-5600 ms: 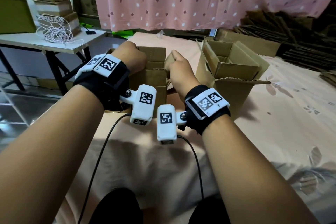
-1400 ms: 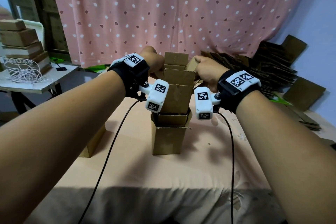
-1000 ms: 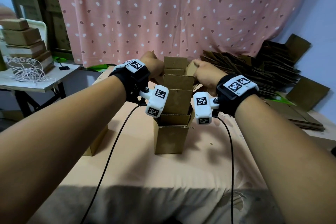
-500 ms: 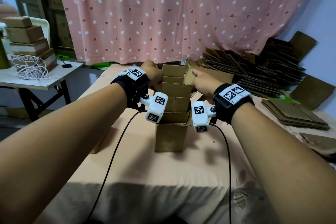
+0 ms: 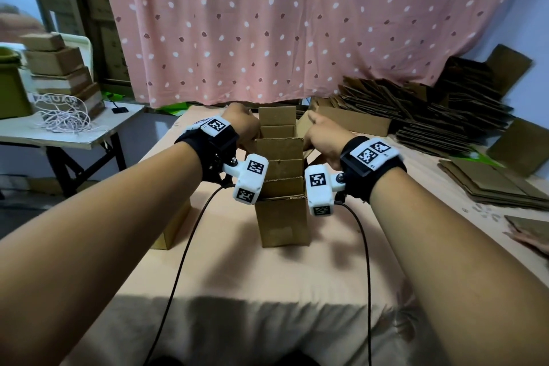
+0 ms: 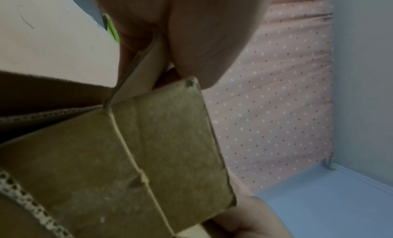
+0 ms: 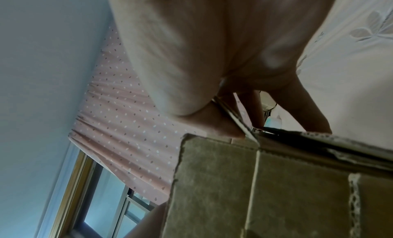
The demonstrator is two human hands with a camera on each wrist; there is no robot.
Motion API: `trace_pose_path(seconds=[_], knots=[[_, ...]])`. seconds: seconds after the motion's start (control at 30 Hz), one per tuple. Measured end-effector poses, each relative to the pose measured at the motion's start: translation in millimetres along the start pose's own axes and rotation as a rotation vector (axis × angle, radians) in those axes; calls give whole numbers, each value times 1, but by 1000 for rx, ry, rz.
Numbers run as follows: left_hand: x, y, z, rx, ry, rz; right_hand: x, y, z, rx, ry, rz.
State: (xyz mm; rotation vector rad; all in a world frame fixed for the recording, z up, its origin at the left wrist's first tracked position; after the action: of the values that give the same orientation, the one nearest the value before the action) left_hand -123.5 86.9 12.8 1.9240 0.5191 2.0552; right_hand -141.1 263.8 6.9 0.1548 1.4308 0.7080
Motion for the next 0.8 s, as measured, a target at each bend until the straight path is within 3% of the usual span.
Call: trace_pose_path(seconds=[0.17, 0.33, 0.53, 0.8], knots=[[-13, -3, 8, -81, 19, 30, 3, -6, -2, 10, -9, 36], [-27, -16, 8, -13, 3, 28, 14, -10, 2, 52, -21, 96], [-32, -25, -6, -49, 4, 106, 25, -7, 11, 62, -20, 55], [-33, 15, 15, 42, 4, -22, 6, -38, -4, -19, 31, 36]])
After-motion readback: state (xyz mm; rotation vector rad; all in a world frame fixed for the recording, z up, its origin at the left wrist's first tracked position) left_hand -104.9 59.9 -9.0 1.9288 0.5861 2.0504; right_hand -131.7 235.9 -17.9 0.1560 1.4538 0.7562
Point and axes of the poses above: each hand's wrist, its own z-axis away from the middle knuckle, its own y-axis out of the back of the hand, x = y × z, the point moved 2 cm from there along -z, towards the middle knuckle, and after that the axes turned 14 degrees about -x, right-handed, at the moved point
